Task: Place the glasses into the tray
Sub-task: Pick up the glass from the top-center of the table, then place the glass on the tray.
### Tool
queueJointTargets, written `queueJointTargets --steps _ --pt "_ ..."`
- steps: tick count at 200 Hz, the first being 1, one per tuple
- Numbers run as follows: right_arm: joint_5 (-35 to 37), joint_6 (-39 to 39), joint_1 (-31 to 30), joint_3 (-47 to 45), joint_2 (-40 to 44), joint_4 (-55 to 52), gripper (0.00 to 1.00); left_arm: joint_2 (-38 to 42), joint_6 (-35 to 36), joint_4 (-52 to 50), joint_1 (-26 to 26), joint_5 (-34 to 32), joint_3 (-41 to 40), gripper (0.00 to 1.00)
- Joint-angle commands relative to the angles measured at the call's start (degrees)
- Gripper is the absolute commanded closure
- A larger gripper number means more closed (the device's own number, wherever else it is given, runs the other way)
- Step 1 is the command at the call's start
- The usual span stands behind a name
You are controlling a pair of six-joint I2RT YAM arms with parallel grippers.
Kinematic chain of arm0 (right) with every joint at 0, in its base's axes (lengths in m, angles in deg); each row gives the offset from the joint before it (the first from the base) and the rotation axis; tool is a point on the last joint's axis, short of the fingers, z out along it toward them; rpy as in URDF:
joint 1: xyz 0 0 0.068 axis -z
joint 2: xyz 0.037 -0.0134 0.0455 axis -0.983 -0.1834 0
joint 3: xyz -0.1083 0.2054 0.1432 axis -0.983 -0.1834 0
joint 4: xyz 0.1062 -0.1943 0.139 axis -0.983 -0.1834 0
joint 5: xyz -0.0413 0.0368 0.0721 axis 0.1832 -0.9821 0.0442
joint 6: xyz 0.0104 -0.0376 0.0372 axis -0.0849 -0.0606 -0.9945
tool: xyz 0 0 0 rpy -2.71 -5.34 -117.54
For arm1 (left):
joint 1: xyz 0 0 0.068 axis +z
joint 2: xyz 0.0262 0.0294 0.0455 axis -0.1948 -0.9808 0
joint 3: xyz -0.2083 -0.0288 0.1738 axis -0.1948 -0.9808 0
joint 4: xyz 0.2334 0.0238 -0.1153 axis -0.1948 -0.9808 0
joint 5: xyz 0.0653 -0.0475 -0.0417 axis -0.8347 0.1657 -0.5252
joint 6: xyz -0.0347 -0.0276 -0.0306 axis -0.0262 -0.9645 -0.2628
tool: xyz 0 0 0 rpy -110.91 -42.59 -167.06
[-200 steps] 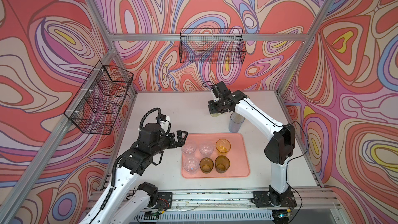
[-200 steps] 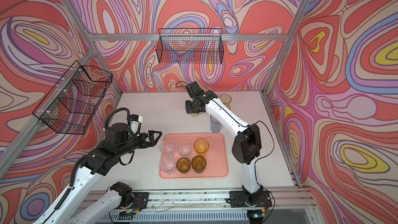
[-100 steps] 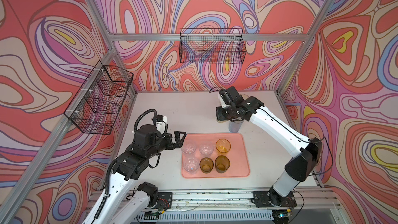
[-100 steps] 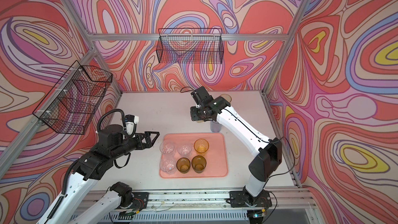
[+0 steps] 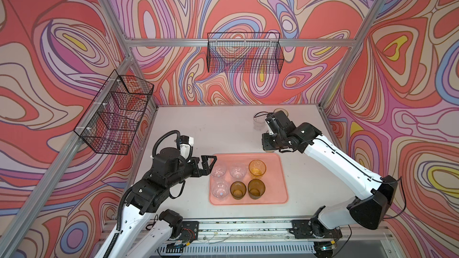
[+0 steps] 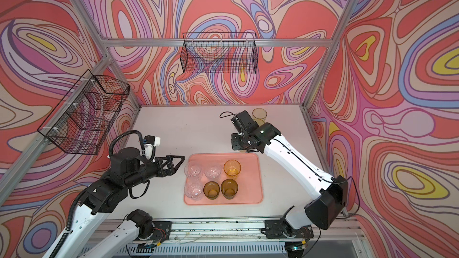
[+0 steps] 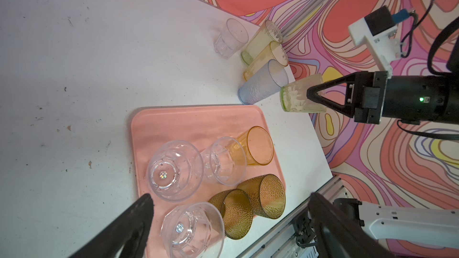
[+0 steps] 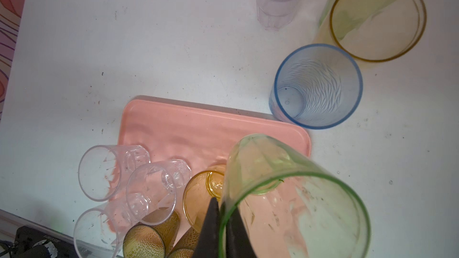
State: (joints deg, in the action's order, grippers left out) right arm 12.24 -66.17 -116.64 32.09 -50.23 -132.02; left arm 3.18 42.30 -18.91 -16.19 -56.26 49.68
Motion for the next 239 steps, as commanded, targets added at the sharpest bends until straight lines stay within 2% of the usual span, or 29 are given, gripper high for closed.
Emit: queueJointTargets --steps 1,35,88,147,239 --pt "2.6 -1.9 -0.3 -1.8 3.1 -1.5 1.00 -0.6 -1.3 -0.3 -3.9 -3.5 -0.5 0.00" --pt "2.2 -2.4 -0.3 -3.6 5.4 -2.4 1.00 -3.0 -2.4 1.6 -9.7 -4.6 -0.7 0.00" --pt "2.7 -3.7 -0.3 -7.5 8.1 -4.7 1.00 -8.2 -1.2 3.0 -18.8 -9.9 1.0 0.00" --pt "-2.8 -6.9 -0.3 -15.4 12.1 -3.2 1.00 -11.6 -0.2 6.1 -19.5 -8.9 1.3 0.00" --pt "-7.1 -13.0 -2.2 -28.1 17.3 -1.5 1.00 -12.3 1.1 6.3 -19.5 -12.3 1.6 0.00"
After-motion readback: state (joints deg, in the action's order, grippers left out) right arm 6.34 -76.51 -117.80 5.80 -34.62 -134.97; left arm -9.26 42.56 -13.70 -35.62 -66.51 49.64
